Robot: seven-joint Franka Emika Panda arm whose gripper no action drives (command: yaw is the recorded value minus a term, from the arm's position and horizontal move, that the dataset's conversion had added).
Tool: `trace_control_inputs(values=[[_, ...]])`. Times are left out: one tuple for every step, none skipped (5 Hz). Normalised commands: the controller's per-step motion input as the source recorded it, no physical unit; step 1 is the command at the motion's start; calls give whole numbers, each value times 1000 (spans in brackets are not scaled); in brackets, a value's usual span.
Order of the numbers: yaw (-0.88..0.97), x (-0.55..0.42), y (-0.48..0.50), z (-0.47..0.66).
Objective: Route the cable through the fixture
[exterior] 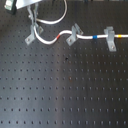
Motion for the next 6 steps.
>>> trace_control_inputs(values=[[871, 0, 0, 0], [880, 0, 0, 0], [883, 0, 0, 0], [883, 0, 0, 0], [880, 0, 0, 0], [883, 0, 0, 0]])
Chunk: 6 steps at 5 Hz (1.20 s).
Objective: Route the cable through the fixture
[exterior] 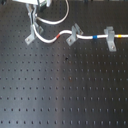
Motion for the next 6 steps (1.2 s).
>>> trace_control_inputs(values=[[886, 0, 0, 0], [889, 0, 0, 0], [880, 0, 0, 0], [614, -2, -152, 0], [760, 18, -84, 0], [769, 12, -86, 0]])
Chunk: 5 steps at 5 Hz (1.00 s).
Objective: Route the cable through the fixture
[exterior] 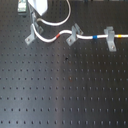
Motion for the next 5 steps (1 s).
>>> trace_control_inputs(values=[[660, -33, -128, 0], [766, -4, -105, 0], [157, -42, -118, 0], [0, -238, -31, 0], [106, -173, -50, 0]])
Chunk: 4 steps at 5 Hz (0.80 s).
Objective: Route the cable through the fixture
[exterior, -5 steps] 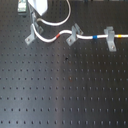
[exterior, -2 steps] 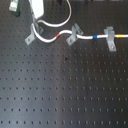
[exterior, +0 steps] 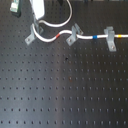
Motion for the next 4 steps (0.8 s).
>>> trace_control_inputs(values=[[194, -136, -95, 0], [314, -173, -124, 1], [426, -200, -221, 0], [106, -457, -110, 1]])
